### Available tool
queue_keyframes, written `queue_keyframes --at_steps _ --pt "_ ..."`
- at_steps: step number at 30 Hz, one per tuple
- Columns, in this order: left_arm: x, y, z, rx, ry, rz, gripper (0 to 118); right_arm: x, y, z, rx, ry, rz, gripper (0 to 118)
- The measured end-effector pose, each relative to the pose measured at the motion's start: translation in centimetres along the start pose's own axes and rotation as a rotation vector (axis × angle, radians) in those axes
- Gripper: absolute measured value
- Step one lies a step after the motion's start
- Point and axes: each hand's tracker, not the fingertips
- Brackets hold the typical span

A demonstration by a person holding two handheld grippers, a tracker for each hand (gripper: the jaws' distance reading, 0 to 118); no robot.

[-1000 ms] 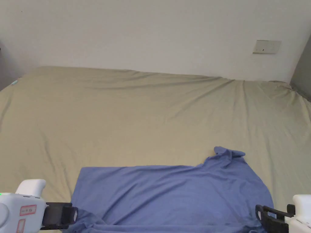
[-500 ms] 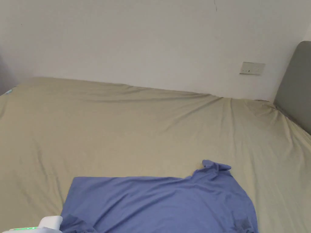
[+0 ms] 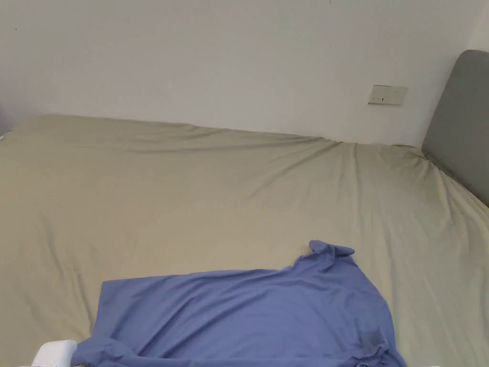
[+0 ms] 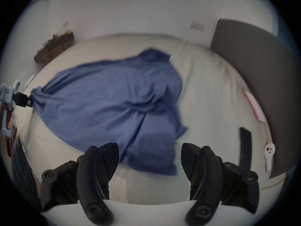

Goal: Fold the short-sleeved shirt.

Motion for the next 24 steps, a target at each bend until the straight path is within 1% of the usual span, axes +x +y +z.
queue_keyframes --at_steps 2,3,4,5,6,7,8,9,10,11,12,13,14,15,16,18,20,23,24 --pt "-0.6 0.1 -0.5 -0.018 -0.024 0.044 9 -0.3 0.3 -2.7 -0.067 0.002 -0.012 84" --pt "-0.6 0.0 -0.8 -0.021 -0.018 0.039 9 -0.4 0.3 -3.4 -0.086 0.017 -0.028 76" --pt "-0.4 -0.1 -1.0 -0.029 -0.014 0.032 9 -0.3 0.2 -3.8 -0.082 0.041 -0.048 73" --pt "-0.4 -0.3 -1.3 -0.035 -0.008 0.019 9 -0.3 -0.1 -3.3 -0.036 -0.006 -0.055 62" --pt "-0.3 -0.5 -1.4 -0.033 -0.002 0.001 9 -0.1 0.2 -2.8 -0.047 0.003 -0.055 31" --pt "-0.1 -0.8 -1.3 -0.021 0.003 -0.023 9 0.2 0.4 -2.1 -0.051 -0.013 -0.043 10" --pt "0.0 -1.0 -1.1 -0.019 -0.006 -0.025 9 1.0 0.4 -1.4 -0.037 0.087 -0.042 10" --pt "0.0 -1.2 -0.9 -0.019 -0.013 -0.019 9 1.1 -0.1 -0.3 -0.054 0.128 -0.071 10" --pt "-0.1 -1.2 -0.6 -0.016 -0.016 -0.020 9 0.9 -0.5 0.1 -0.052 0.077 -0.036 10" --pt "-0.2 -1.4 0.0 -0.011 -0.028 -0.027 9 0.8 -0.9 0.6 -0.044 0.088 0.019 10" --pt "-0.2 -1.4 0.6 -0.009 -0.036 -0.030 9 0.6 -1.3 1.1 -0.045 0.090 0.024 10" --pt "-0.3 -1.5 1.0 -0.017 -0.048 -0.034 9 0.4 -1.5 1.5 -0.048 0.091 0.021 10" --pt "-0.4 -1.8 1.6 -0.006 -0.052 -0.035 9 0.6 -1.6 1.9 -0.055 0.125 0.005 10" --pt "-0.4 -2.0 2.2 -0.001 -0.052 -0.030 9 0.8 -1.8 2.3 -0.063 0.156 -0.036 10" --pt "-0.4 -2.2 2.8 -0.002 -0.054 -0.023 9 1.1 -2.0 2.7 -0.069 0.173 -0.060 10" --pt "-0.4 -3.1 3.9 -0.013 -0.048 -0.058 9 1.4 -2.6 3.6 -0.074 0.203 -0.065 10" --pt "-0.7 -3.9 4.5 -0.038 -0.019 -0.095 9 1.5 -3.6 4.7 -0.091 0.217 -0.036 10" --pt "-1.4 -5.8 5.6 -0.095 -0.055 -0.092 9 1.1 -5.5 6.5 -0.134 0.241 0.057 10" --pt "-1.6 -6.5 5.9 -0.118 -0.054 -0.110 9 0.9 -6.2 7.1 -0.145 0.234 0.086 10"
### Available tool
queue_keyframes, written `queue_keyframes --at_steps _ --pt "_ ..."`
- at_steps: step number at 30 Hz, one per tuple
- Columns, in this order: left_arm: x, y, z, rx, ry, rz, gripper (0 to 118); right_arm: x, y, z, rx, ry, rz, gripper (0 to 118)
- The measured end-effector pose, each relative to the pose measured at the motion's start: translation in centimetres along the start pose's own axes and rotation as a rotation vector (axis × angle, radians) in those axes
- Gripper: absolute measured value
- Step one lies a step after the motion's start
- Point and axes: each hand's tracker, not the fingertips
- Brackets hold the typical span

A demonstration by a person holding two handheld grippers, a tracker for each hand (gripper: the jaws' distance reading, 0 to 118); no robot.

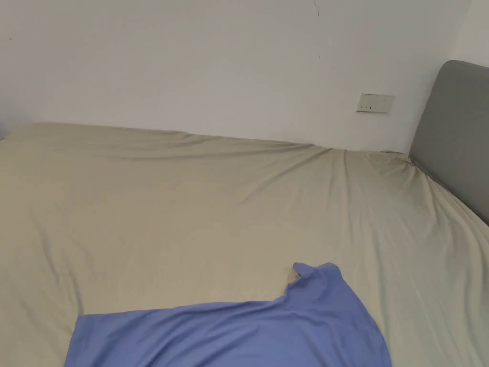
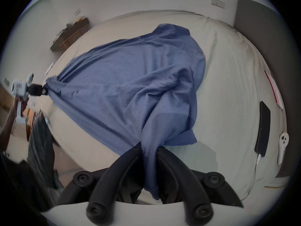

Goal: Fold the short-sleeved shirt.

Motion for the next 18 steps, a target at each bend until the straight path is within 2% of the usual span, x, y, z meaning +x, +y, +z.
queue_keyframes --at_steps 2,5,8,11,12,13,14,15,16,17,18 --pt "-0.1 -1.4 0.1 -0.055 0.009 -0.038 9 -0.3 -1.4 0.3 -0.042 0.019 0.035 10" --pt "-0.3 -3.2 -0.3 -0.115 0.005 -0.034 9 -0.5 -3.4 0.1 -0.085 0.046 0.011 10" --pt "0.6 -4.6 -0.5 -0.126 0.030 -0.047 9 -1.6 -4.9 -0.3 -0.076 0.032 0.018 10" --pt "0.9 -4.9 -1.0 -0.126 0.040 -0.043 9 -1.4 -4.6 -0.3 -0.059 0.023 -0.020 12" --pt "0.5 -4.6 -1.6 -0.125 0.045 -0.042 14 -1.4 -4.6 -0.8 -0.054 0.017 -0.019 15" --pt "0.2 -4.4 -2.0 -0.125 0.045 -0.036 28 -1.3 -4.6 -0.9 -0.051 0.010 -0.022 21" --pt "-0.1 -4.2 -2.2 -0.134 0.047 0.002 48 -1.5 -4.6 -1.1 -0.047 -0.001 -0.020 33" --pt "-0.3 -3.9 -2.1 -0.155 0.067 0.088 84 -1.8 -4.6 -0.9 -0.035 -0.059 -0.004 57" --pt "-0.6 -3.6 -1.6 -0.167 0.053 0.164 104 -2.0 -4.7 -0.6 -0.032 -0.120 0.004 79" --pt "-1.0 -3.4 -0.6 -0.150 -0.025 0.222 113 -1.9 -5.0 -0.2 -0.021 -0.183 -0.005 93" --pt "-1.3 -3.4 0.9 -0.113 -0.096 0.267 114 -1.9 -5.4 0.3 -0.006 -0.215 -0.030 95"
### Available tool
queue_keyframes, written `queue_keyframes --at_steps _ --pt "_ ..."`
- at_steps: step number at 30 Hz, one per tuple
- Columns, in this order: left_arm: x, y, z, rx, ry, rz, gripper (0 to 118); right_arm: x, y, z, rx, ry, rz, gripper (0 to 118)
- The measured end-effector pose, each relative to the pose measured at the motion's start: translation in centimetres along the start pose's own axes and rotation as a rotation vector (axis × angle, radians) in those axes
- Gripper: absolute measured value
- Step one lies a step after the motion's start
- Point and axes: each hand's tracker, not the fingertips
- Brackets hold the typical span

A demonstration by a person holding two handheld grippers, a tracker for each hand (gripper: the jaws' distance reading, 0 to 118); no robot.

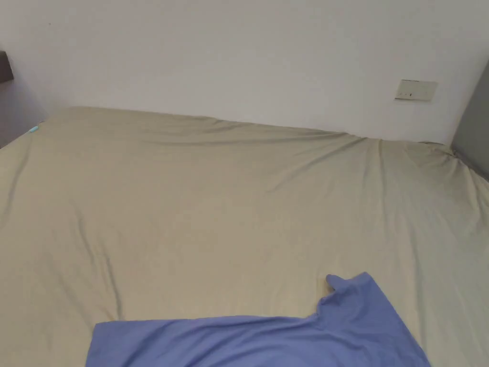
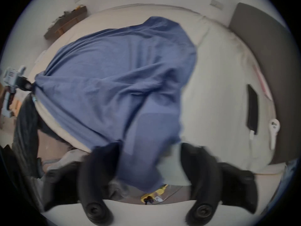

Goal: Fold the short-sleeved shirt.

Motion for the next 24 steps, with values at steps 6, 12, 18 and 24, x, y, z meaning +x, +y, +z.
queue_keyframes --at_steps 6,12,18,24 --pt "1.7 5.6 6.3 0.297 0.023 0.033 114 0.9 -1.4 5.2 0.170 -0.072 -0.116 95" --pt "3.6 15.2 -1.5 0.439 0.230 0.038 116 1.0 1.8 5.5 0.253 -0.165 -0.130 95" --pt "1.8 18.9 -12.4 0.174 0.382 0.002 106 1.1 7.0 4.1 0.206 -0.181 -0.117 95" --pt "5.9 14.8 -9.6 0.299 0.426 -0.243 6 3.2 15.3 1.7 0.207 -0.192 -0.077 95"
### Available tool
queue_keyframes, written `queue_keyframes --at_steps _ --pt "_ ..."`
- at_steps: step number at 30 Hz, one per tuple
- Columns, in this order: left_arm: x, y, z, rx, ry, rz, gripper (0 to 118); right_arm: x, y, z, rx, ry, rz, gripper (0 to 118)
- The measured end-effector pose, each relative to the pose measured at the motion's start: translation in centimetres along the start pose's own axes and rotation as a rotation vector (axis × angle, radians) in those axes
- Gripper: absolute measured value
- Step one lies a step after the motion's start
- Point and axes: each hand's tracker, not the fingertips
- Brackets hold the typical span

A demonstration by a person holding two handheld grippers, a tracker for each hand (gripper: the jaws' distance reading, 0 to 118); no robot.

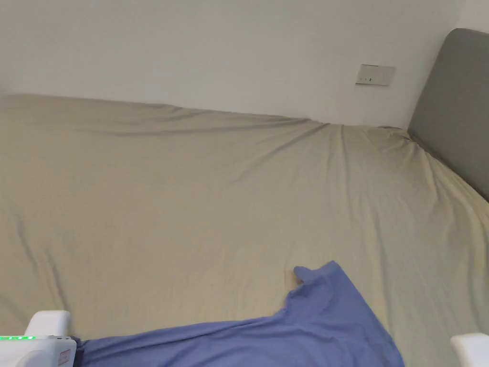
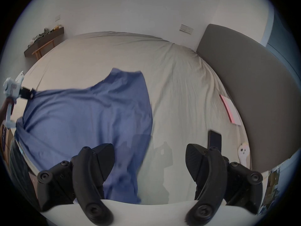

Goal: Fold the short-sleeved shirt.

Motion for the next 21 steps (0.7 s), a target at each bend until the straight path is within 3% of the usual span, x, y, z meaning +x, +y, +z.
queue_keyframes --at_steps 5,10,11,13,16,19,21 --pt "0.4 0.0 1.8 0.026 -0.124 0.049 6 -1.4 7.0 -8.3 -0.089 0.068 -0.009 95" --pt "0.1 0.4 4.5 0.067 -0.122 0.023 6 -4.2 10.4 -16.4 -0.202 0.045 0.035 89" --pt "-0.3 0.5 5.0 0.076 -0.136 0.024 6 -4.8 10.4 -17.9 -0.237 0.042 0.042 81" --pt "-1.5 0.8 5.8 0.078 -0.176 0.057 6 -5.7 9.8 -19.7 -0.282 0.042 0.055 43" --pt "-3.1 0.8 6.8 0.094 -0.223 0.111 5 -6.1 9.2 -18.7 -0.228 0.091 -0.019 2" --pt "-3.4 0.7 7.5 0.113 -0.202 0.073 5 -6.2 9.0 -17.0 -0.195 0.077 0.039 1" --pt "-3.6 0.9 8.0 0.107 -0.197 0.057 5 -5.2 9.3 -15.5 -0.179 0.132 -0.005 1"
